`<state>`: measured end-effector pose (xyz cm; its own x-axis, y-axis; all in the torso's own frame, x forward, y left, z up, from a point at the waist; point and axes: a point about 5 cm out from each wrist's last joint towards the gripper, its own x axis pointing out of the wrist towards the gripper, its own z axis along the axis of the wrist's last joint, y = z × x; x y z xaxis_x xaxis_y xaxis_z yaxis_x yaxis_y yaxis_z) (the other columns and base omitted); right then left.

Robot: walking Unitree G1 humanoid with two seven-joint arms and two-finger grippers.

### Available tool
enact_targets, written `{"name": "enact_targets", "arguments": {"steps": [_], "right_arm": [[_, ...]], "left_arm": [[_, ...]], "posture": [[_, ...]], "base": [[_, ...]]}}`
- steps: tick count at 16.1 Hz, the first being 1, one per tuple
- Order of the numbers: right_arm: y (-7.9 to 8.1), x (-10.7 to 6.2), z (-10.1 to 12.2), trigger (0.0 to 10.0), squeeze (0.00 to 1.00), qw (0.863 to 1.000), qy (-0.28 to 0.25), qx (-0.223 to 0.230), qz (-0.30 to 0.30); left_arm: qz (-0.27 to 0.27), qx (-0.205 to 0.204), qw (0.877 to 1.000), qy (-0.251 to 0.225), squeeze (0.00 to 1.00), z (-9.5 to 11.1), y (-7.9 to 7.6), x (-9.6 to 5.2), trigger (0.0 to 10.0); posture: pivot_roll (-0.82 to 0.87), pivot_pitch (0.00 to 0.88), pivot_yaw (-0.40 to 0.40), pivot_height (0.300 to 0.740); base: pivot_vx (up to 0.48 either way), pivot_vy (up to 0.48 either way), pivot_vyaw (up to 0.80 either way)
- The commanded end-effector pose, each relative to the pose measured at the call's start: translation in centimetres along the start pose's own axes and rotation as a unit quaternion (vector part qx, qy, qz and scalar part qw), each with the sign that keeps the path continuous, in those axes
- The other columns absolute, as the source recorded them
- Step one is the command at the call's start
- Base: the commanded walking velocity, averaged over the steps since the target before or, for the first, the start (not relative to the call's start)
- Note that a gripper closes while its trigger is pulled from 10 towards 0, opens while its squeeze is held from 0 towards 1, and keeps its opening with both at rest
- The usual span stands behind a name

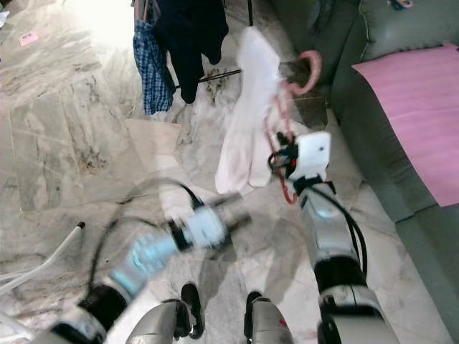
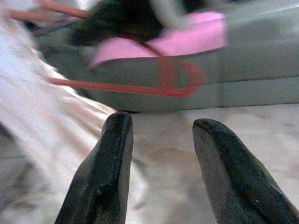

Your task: Hang hanger

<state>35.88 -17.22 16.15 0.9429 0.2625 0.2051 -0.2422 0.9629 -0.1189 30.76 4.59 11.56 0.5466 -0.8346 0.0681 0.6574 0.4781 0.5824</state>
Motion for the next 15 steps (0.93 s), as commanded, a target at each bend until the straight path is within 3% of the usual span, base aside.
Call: {"name": "enact_targets", "arguments": {"steps": [1,4,5,8,11,15], "right_arm": [[0.5,-0.4,0.2,10.0,0.0,0.999,-0.013,-0.012,0.029],[0.2,-3.8,-1.5,10.0,0.0,0.995,0.012,-0.031,0.091],[0.2,-4.1,-1.6,10.0,0.0,0.995,0.013,-0.037,0.094],[-0.4,-7.2,-3.1,10.0,0.0,0.974,0.066,-0.113,0.185],[-1.1,-8.5,-3.0,10.0,0.0,0.965,0.075,-0.129,0.218],[-1.8,-10.0,-2.4,10.0,0.0,0.941,0.097,-0.128,0.297]], "left_arm": [[0.004,0.005,1.0,0.001,1.0,-0.2,0.0,-0.4,10.0],[0.048,0.037,0.998,0.021,1.0,-0.7,2.7,-1.5,10.0],[0.053,0.04,0.998,0.022,1.0,-0.7,2.9,-1.6,10.0],[0.084,0.074,0.993,0.038,1.0,-1.0,5.3,-2.7,10.0],[0.082,0.084,0.992,0.052,1.0,-1.4,6.1,-3.4,10.0],[0.059,0.118,0.988,0.074,1.0,-1.8,7.3,-4.4,10.0]], "posture": [[-0.02,0.308,0.032,0.74],[-0.03,0.312,0.041,0.74],[-0.03,0.312,0.041,0.74],[-0.03,0.317,0.048,0.74],[-0.03,0.316,0.051,0.74],[-0.03,0.312,0.068,0.74]], "base": [[0.0,0.0,0.0],[0.0,0.0,0.0],[0.0,0.0,0.0],[0.0,0.0,0.0],[0.0,0.0,0.0],[0.0,0.0,0.0]]}}
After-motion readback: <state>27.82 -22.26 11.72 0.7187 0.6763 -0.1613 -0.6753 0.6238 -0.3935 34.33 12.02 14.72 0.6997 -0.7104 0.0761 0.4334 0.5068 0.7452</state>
